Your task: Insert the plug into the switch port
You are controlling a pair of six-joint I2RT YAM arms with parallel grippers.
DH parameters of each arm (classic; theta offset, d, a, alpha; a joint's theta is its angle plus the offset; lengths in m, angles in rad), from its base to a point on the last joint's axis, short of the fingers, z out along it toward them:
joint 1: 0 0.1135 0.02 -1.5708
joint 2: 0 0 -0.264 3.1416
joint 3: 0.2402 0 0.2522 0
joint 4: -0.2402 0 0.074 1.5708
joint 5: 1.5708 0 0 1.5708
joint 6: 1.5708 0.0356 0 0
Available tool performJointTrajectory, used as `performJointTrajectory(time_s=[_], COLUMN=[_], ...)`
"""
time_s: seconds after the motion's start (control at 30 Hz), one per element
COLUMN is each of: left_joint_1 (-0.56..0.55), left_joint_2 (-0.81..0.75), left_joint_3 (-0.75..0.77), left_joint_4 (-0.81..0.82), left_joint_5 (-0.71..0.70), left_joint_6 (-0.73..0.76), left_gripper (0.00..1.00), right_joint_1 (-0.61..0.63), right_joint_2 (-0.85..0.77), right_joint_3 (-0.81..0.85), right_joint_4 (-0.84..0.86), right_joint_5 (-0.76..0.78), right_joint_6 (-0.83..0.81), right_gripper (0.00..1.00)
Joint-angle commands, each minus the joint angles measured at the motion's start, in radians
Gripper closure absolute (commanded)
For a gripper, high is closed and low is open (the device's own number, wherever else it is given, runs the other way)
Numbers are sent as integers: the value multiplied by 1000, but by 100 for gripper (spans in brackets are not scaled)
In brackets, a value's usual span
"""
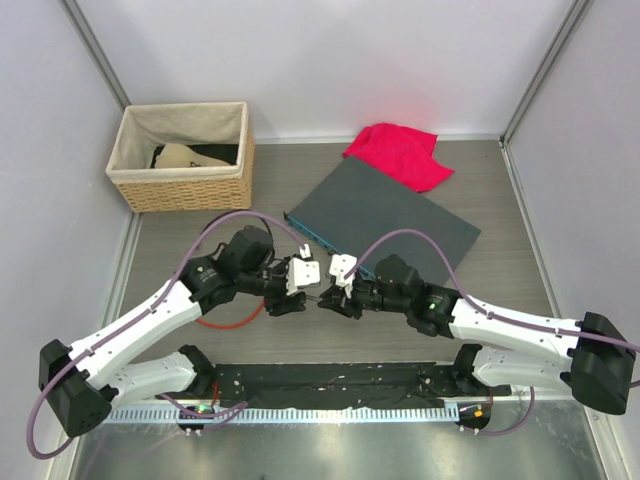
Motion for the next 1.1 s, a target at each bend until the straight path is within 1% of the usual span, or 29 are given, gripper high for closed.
performJointTrajectory(time_s=[0.0,0.13,0.23,0.27,0.4,0.43,0.47,0.53,0.57,0.63,0.67,0.73,0.77,0.8,0.87,0.9,0.93,0.97,1.03,1.07], left_joint_1=[-5,-6,-8,-8,-9,-9,-9,-11,-9,-11,-11,-11,-11,-12,-12,-14,-14,-15,-22,-25], left_joint_2=[8,19,26,26,34,37,37,37,36,26,20,2,-3,-9,-14,-12,-14,-15,-14,-1], left_joint_3=[39,45,49,47,49,47,47,44,39,30,24,-3,-14,-37,-53,-72,-83,-100,-144,-158], left_joint_4=[-6,-6,-4,-4,-1,2,5,19,23,62,77,129,146,183,230,250,270,323,373,419], left_joint_5=[21,34,38,40,46,46,44,47,50,51,47,6,-15,-63,-107,-158,-181,-202,-276,-302], left_joint_6=[17,15,14,12,6,6,0,-12,-18,-50,-64,-119,-142,-187,-231,-267,-318,-348,-403,-420], left_gripper=[48,52,58,63,70,73,79,85,92,100,100,100,100,100,100,100,100,100,100,100], right_joint_1=[-2,-2,-2,-2,-2,-2,-2,-3,-2,-2,-2,-9,-15,-25,-71,-92,-135,-159,-201,-241], right_joint_2=[-37,-29,-26,-29,-32,-34,-32,-31,-26,-21,-21,-23,-24,-24,-23,-26,-26,-28,-29,-29], right_joint_3=[-11,-11,-10,-11,-14,-15,-15,-17,-15,-17,-17,-23,-26,-30,-32,-35,-35,-37,-30,-27], right_joint_4=[67,68,70,73,78,81,82,84,85,88,90,105,110,121,128,140,147,150,148,142], right_joint_5=[-13,-16,-14,-14,-7,-5,-4,3,6,18,27,62,70,76,73,69,61,64,73,90], right_joint_6=[7,7,7,9,10,12,14,15,18,24,32,43,50,70,98,128,145,159,202,219], right_gripper=[99,99,99,99,99,99,99,99,99,99,99,93,88,78,67,57,51,42,33,26])
